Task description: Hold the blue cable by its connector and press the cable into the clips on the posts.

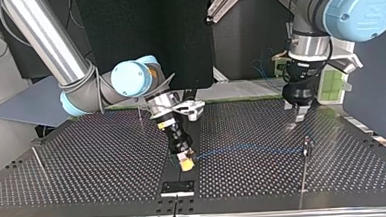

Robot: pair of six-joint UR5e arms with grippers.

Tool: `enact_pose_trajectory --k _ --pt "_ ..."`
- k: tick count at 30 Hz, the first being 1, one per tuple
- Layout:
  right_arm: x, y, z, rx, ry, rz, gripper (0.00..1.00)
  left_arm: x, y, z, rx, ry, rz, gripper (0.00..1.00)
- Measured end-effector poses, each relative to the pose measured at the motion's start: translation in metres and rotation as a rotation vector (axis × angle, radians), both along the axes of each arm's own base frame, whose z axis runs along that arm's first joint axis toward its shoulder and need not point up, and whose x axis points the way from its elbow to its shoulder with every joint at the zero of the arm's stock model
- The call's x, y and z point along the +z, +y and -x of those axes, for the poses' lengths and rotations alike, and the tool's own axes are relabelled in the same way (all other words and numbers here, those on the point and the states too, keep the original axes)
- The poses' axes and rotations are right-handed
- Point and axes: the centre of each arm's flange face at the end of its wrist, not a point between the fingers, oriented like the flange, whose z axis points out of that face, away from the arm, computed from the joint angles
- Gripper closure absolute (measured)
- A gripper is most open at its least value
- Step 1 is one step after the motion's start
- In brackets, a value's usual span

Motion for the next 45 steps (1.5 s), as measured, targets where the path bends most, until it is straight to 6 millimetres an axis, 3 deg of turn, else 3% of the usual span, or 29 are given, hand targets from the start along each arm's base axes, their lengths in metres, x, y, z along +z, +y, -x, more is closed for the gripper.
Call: enact_pose_trajectory --k 12,22,45 --pt "-0.001 0.002 -0.002 0.003 0.003 -0.002 1.00 0.018 0.005 -0.011 0.064 -0.116 -0.085 0.00" --pt "-0.002 0.001 -0.001 0.002 0.003 -0.002 1.00 0.011 0.004 -0.026 0.052 -0.135 -0.092 0.00" --pt "-0.005 -0.001 -0.001 0.006 0.007 -0.004 1.00 0.010 0.008 -0.028 0.079 -0.136 -0.100 0.00"
